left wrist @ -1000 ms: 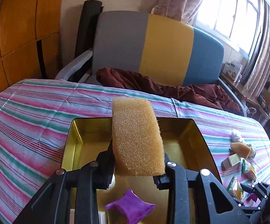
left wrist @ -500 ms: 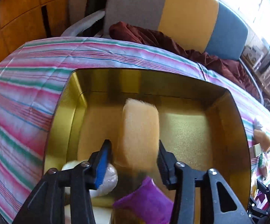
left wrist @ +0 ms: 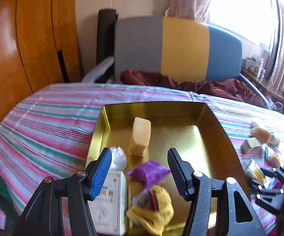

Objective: Organize objects
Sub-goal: 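Carry the WEIDAN cracker pack into the gold tray and open the right gripper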

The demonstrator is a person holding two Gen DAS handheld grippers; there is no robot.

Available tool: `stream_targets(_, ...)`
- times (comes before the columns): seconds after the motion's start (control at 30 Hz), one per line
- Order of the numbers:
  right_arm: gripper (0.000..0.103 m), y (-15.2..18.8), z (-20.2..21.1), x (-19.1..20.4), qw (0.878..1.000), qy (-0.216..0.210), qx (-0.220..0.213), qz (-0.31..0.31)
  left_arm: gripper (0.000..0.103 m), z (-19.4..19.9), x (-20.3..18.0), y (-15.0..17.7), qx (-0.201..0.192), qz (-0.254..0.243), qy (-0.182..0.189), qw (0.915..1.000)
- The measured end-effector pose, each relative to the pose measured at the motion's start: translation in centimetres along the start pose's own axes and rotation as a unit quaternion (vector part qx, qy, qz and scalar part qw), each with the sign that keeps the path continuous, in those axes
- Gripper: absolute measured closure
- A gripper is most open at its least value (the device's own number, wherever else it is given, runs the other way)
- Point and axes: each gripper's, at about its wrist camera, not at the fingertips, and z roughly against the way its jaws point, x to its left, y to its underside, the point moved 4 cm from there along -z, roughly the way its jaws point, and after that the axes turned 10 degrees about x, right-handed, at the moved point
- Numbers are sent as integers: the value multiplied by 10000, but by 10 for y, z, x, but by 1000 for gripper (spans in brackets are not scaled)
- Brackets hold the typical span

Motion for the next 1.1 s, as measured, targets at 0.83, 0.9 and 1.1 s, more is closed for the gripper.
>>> stream_targets(0.83,56,-79,76,94,9893,-1307,-620,-180,43,72,9,35,-564,-211,-500,9969)
stream_targets(0.9,56,-83,69,107,9889,-1386,-509,-157,43,72,13,37,-556,-206,-526,9969)
stream_targets(1.1,56,-91,47,135,9906,-1347,-243,-55,43,69,25,41,-510,-96,-549,9971)
